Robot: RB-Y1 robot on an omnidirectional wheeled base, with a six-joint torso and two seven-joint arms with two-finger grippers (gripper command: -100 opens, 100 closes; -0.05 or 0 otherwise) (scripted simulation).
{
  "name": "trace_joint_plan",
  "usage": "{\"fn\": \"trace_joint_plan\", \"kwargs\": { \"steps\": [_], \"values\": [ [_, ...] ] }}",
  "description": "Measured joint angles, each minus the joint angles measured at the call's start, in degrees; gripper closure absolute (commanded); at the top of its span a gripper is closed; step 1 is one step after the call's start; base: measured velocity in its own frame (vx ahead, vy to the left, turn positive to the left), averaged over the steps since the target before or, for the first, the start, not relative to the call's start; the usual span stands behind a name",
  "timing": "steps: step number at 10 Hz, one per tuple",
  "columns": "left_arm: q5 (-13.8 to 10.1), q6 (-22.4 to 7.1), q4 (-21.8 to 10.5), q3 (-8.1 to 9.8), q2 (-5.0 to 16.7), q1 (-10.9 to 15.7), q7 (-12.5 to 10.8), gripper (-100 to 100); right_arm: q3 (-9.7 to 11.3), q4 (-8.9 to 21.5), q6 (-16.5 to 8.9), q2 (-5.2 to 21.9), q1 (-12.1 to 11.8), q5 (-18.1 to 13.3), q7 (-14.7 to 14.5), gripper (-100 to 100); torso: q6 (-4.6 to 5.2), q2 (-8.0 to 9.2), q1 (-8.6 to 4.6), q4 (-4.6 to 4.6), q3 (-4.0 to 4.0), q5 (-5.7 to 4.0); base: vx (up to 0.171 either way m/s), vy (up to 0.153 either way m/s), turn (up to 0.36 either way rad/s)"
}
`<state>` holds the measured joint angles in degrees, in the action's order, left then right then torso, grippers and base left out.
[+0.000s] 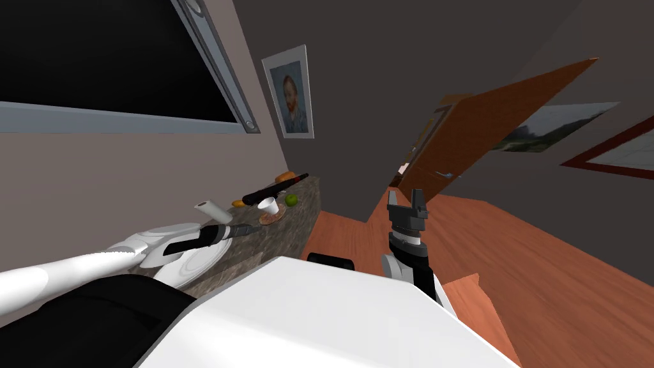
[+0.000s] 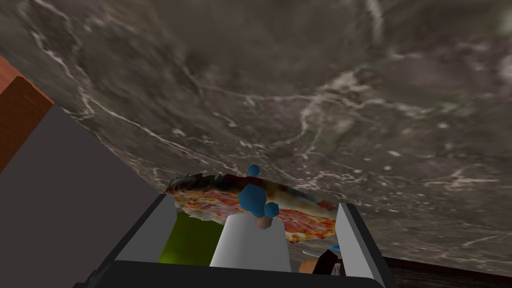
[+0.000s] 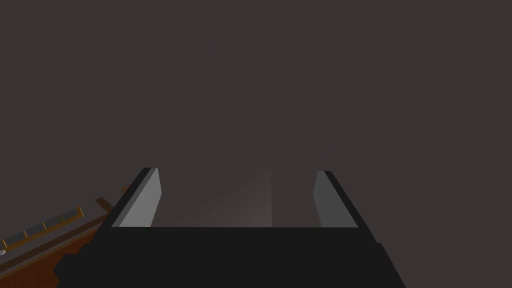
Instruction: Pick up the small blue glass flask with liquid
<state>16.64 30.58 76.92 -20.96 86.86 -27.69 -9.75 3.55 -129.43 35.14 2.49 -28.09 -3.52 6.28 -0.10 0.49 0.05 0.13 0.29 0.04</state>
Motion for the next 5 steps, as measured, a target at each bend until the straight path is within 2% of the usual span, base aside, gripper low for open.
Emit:
{"fn": "trace_joint_plan", "kwargs": {
  "steps": [1, 2, 5],
  "values": [
    [-0.2, -0.2, -1.2, -0.37, -0.5, 0.5, -0.8, -100, 0.0, 0.0, 0.0, 0.0, 0.0, 0.0, 0.0, 0, 0.02, -0.03, 0.02, -0.01, -0.02, 0.00, -0.055, 0.004, -0.067],
    [-0.2, -0.2, -1.4, -0.40, -0.5, 0.6, -0.9, 100, 0.0, 0.0, 0.0, 0.0, 0.0, 0.0, 0.0, 0, -0.06, -0.22, 0.04, -0.04, -0.11, 0.01, -0.010, 0.001, 0.013],
    [-0.2, -0.2, -1.4, -0.40, -0.5, 0.6, -0.9, 100, 0.0, 0.0, 0.0, 0.0, 0.0, 0.0, 0.0, 0, -0.04, -0.48, 0.03, -0.11, -0.27, 0.00, 0.000, 0.000, 0.000]
  ]
}}
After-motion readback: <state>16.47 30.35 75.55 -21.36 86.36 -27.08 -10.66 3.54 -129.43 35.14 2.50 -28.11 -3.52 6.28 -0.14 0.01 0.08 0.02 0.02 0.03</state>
